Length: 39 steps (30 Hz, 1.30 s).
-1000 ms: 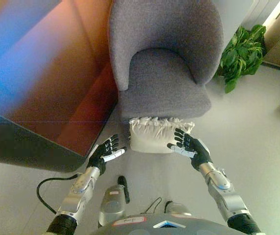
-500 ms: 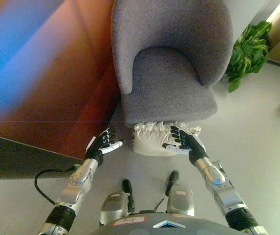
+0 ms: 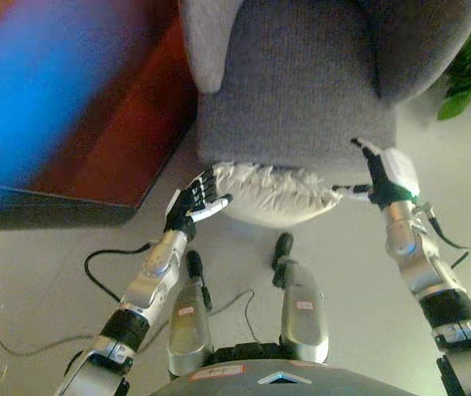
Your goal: Pick up the pillow and put it on the sofa.
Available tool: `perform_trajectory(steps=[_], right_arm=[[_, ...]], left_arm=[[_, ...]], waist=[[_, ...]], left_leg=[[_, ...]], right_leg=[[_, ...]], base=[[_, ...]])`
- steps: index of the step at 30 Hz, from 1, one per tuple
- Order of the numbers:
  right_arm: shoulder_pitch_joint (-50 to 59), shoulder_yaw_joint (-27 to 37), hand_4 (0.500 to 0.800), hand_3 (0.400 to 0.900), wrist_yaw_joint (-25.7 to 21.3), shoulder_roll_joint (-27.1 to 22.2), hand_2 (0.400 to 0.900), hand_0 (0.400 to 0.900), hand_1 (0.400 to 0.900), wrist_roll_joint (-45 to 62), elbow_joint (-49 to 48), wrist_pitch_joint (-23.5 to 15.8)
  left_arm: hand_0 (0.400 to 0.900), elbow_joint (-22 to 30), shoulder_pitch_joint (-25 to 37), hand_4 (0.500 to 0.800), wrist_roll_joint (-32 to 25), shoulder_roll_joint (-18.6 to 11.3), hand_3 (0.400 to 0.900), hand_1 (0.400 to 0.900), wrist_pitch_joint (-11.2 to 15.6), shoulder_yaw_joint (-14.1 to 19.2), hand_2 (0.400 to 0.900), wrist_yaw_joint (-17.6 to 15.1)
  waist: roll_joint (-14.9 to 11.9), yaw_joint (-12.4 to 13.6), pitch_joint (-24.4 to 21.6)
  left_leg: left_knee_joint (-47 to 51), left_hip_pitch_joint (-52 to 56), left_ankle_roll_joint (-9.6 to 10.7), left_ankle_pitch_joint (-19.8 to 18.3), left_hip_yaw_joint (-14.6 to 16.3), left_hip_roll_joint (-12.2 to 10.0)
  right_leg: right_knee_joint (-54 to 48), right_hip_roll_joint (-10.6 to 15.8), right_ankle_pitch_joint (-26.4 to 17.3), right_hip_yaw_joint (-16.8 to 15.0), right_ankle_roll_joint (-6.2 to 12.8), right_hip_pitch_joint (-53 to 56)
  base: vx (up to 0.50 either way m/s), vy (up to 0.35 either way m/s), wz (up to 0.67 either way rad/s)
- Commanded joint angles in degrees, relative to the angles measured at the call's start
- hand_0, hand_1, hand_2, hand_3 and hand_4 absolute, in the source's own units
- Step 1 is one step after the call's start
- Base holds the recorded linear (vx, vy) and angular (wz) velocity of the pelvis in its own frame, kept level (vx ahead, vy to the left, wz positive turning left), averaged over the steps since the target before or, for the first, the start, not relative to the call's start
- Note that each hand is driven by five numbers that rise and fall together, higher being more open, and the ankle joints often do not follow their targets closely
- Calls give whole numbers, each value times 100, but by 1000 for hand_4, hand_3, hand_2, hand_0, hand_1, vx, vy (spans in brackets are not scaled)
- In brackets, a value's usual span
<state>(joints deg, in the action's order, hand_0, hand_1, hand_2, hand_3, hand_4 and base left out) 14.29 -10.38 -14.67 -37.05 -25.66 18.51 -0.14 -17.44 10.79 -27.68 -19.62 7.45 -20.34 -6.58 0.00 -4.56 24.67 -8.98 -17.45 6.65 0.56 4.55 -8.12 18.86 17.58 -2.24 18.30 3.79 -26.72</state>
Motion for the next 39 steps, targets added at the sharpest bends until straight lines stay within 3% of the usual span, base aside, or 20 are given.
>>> perform_trajectory(steps=[1,9,10,15,22,25,26,27,28,33,39], right_arm=[[427,-145,800,900,-390,52,900,900,900,-156,-276,-126],[964,-172,800,900,-596,205,900,900,900,5,-126,-156],[1024,-204,800,900,-606,220,900,900,900,14,-105,-161],[1414,-212,800,900,-782,285,900,900,900,127,115,-127],[2862,-437,800,900,-1421,-12,900,900,900,99,1099,222],[3678,-794,800,900,-1379,-181,900,900,900,221,1735,373],[3911,-893,628,614,-1292,-180,614,614,614,329,1849,396],[4045,-891,628,614,-1307,-178,614,614,614,447,1895,381],[4075,-926,500,400,-1295,-186,400,400,400,511,1874,362],[3842,-790,500,400,-1227,-165,400,400,400,519,1386,353],[3906,-687,500,400,-1201,-126,400,400,400,533,1451,344]], left_arm=[[900,658,308,800,-181,-115,900,900,661,288,900,-263],[900,836,980,800,-74,-50,900,900,878,343,900,-557],[900,870,1024,800,-63,-40,900,900,891,343,900,-576],[900,1048,1300,800,-173,-29,900,900,989,377,900,-664],[900,1408,1495,800,-362,-211,900,900,1120,366,900,-854],[900,1629,1492,800,-405,-417,900,900,1125,312,900,-884],[900,1688,1469,800,-412,-467,900,900,1091,293,900,-866],[900,1733,1421,800,-425,-489,900,900,1067,288,900,-872],[900,1761,1368,800,-458,-502,900,900,1059,285,900,-878],[900,1718,1251,800,-524,-450,900,900,974,270,900,-881],[900,1685,1319,800,-573,-407,900,900,988,271,900,-902]], waist=[[-6,16,25],[99,-87,342],[132,-70,344],[223,-42,462],[457,206,508],[498,328,509],[496,348,510],[485,361,511],[459,373,512],[331,348,512],[281,391,508]], left_leg=[[-965,-231,-138,-852,18,-58],[-2043,-2202,-250,-1087,38,254],[-2182,-2341,-239,-1262,-5,245],[-2854,-3509,-301,-1345,-114,338],[-3651,-4974,-363,-1410,-290,534],[-3913,-5413,-383,-1444,-314,639],[-3988,-5518,-386,-1453,-305,655],[-4046,-5610,-395,-1461,-295,658],[-4086,-5675,-396,-1468,-281,664],[-4168,-5842,-422,-1467,-292,723],[-4218,-5906,-436,-1451,-345,776]], right_leg=[[337,420,-149,-387,681,-382],[943,758,-270,-756,747,-1985],[1119,752,-110,-816,815,-2122],[1666,813,16,-996,769,-3088],[2478,842,233,-1262,702,-4574],[2827,874,309,-1441,678,-5093],[2907,888,327,-1467,671,-5217],[2990,897,334,-1498,663,-5341],[3011,902,337,-1531,656,-5417],[3057,869,340,-1581,648,-5580],[3088,862,377,-1588,646,-5618]], base=[[-88,23,4],[-160,59,11],[-64,44,6],[-118,31,16],[-68,50,14],[-18,83,7],[6,79,-1],[11,74,-5],[15,61,-7],[13,34,-4],[0,4,1]])
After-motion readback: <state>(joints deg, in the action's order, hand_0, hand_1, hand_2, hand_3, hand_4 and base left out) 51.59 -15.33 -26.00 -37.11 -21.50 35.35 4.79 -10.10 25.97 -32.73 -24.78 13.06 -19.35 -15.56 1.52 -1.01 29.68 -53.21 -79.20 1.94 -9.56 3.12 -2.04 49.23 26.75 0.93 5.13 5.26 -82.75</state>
